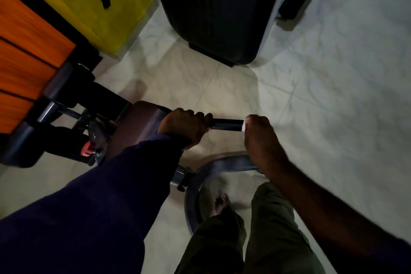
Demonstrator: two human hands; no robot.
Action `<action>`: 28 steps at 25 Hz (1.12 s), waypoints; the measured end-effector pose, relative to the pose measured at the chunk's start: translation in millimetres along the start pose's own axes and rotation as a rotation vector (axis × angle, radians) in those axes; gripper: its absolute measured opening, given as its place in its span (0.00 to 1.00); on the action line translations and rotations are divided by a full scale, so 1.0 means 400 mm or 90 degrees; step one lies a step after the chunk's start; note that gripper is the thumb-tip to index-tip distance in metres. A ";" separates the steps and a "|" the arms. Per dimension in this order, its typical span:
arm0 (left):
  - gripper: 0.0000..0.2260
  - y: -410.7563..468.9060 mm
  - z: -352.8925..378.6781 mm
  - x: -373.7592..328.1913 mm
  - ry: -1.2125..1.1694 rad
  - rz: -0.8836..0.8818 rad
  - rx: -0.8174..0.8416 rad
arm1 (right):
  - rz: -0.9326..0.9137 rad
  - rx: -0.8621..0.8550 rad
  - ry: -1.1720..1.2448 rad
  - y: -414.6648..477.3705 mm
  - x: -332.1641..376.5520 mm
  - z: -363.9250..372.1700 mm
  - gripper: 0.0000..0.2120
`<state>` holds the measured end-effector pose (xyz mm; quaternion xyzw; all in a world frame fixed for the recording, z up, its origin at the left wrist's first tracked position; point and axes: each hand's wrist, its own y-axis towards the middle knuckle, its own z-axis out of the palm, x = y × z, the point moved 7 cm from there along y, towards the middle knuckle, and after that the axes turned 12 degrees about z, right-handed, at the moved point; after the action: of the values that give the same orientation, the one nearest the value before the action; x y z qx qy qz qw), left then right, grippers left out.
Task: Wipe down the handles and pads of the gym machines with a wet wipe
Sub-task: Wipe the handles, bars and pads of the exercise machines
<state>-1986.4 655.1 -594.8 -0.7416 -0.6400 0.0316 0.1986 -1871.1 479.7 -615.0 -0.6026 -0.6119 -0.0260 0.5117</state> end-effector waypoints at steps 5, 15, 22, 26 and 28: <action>0.17 0.001 0.002 -0.002 -0.008 -0.004 -0.014 | -0.016 -0.016 -0.128 0.003 0.020 0.007 0.11; 0.18 0.000 -0.002 -0.001 -0.003 -0.004 -0.022 | -0.248 -0.161 -0.150 -0.041 0.020 0.040 0.16; 0.20 0.002 0.000 -0.001 0.002 -0.005 -0.016 | 0.404 0.255 0.346 0.036 -0.021 0.039 0.13; 0.21 0.004 0.008 0.003 0.005 -0.001 -0.017 | 0.344 0.136 0.515 0.000 -0.053 0.044 0.13; 0.20 0.003 0.011 -0.001 0.009 0.002 -0.012 | 0.307 0.065 0.579 -0.035 -0.079 0.061 0.11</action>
<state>-1986.8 655.7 -599.4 -0.7445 -0.6378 0.0209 0.1962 -1904.1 469.3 -639.3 -0.6285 -0.1720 -0.1366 0.7462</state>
